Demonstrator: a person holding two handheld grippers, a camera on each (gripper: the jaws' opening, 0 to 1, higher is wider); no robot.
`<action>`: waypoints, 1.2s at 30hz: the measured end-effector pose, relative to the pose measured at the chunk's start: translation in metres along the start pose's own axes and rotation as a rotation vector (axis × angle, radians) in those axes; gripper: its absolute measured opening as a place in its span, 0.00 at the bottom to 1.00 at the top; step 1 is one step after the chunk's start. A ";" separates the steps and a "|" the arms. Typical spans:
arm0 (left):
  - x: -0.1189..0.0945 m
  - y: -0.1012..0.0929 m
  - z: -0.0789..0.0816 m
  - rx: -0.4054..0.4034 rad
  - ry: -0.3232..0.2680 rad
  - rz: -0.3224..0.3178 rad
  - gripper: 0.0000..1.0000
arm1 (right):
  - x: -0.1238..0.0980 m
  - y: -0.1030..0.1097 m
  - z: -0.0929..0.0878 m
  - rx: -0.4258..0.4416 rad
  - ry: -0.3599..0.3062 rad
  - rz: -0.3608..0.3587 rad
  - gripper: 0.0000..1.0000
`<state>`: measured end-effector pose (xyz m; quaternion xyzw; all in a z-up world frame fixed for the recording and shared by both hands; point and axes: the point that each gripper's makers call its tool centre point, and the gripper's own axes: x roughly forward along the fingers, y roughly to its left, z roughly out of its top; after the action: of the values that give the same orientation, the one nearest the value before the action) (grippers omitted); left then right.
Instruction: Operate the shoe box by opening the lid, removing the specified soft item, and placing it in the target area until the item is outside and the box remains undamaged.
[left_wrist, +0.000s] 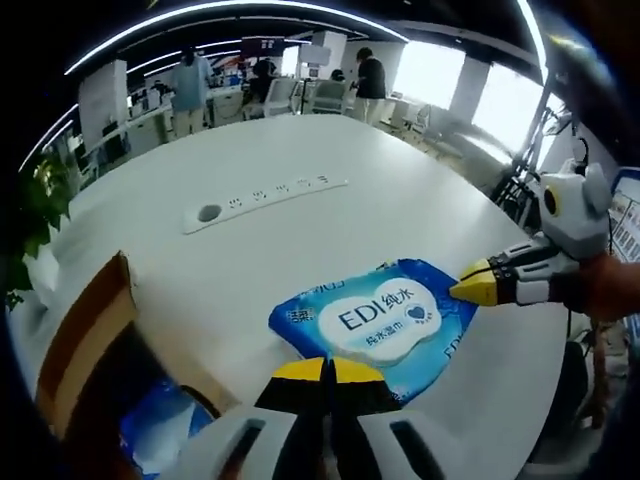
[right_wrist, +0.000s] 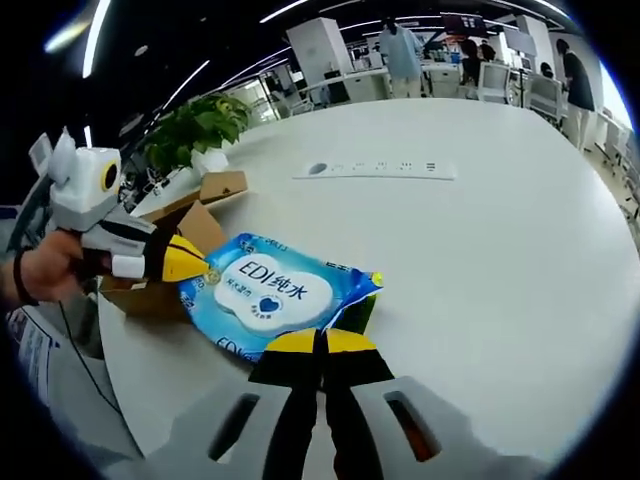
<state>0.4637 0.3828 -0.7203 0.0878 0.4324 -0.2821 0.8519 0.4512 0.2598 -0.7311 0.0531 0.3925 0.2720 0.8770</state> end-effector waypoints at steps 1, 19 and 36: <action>0.001 -0.001 -0.002 0.036 0.023 0.008 0.00 | 0.000 -0.001 -0.001 0.002 0.002 -0.001 0.00; 0.019 -0.006 -0.019 0.398 0.153 0.061 0.04 | 0.007 -0.017 0.000 0.060 -0.033 -0.050 0.00; 0.022 -0.006 -0.024 0.463 0.180 0.071 0.17 | 0.005 -0.015 -0.013 0.093 -0.047 -0.073 0.00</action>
<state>0.4540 0.3788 -0.7516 0.3204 0.4271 -0.3344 0.7766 0.4514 0.2485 -0.7478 0.0857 0.3858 0.2200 0.8918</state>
